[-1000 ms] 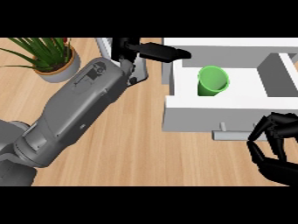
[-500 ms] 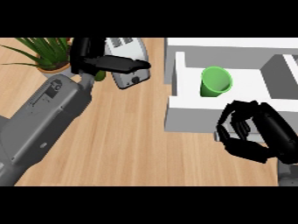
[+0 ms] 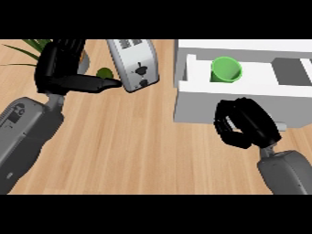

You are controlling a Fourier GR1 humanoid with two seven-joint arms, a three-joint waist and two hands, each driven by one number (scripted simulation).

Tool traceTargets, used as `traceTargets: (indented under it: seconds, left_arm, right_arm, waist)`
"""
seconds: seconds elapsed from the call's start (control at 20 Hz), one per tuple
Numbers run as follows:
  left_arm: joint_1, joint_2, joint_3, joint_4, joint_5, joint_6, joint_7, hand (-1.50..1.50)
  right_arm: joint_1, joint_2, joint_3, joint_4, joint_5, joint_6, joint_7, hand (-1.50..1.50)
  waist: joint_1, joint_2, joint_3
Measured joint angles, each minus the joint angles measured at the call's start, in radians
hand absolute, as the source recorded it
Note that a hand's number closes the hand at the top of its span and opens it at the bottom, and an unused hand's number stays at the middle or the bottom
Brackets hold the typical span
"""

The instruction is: Pick up the cup, place it into the drawer and close the drawer

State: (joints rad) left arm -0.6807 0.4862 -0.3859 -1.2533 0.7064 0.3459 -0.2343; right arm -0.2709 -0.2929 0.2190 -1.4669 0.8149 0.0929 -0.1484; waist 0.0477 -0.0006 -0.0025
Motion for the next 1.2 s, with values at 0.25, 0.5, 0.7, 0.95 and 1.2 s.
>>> traceTargets:
  seconds: [0.25, 0.5, 0.7, 0.95, 1.2]
  left_arm:
    - [0.104, 0.050, 0.040, -0.079, 0.010, -0.043, -0.004, -1.50]
    - [0.175, 0.086, 0.086, -0.109, 0.007, -0.095, -0.014, -1.50]
    - [0.203, 0.092, 0.110, -0.124, 0.008, -0.121, -0.015, -1.50]
    - [0.240, 0.102, 0.132, -0.122, 0.012, -0.181, -0.038, -1.50]
    - [0.255, 0.098, 0.139, -0.118, 0.019, -0.218, -0.045, -1.50]
  right_arm:
    - [-0.152, 0.060, -0.008, 0.316, 0.077, -0.107, -0.058, 1.50]
    - [-0.313, 0.083, -0.073, 0.604, 0.075, -0.183, -0.180, 1.50]
    - [-0.458, 0.092, -0.125, 0.818, 0.075, -0.203, -0.219, 1.50]
    - [-0.563, 0.080, -0.178, 0.994, 0.058, -0.201, -0.277, 1.50]
    - [-0.593, 0.064, -0.199, 1.070, 0.046, -0.180, -0.355, 1.50]
  waist:
    - [0.002, 0.006, 0.003]
    - [-0.002, 0.004, 0.001]
    - [0.006, 0.009, 0.001]
    - [0.018, 0.010, 0.000]
    - [0.028, 0.004, -0.004]
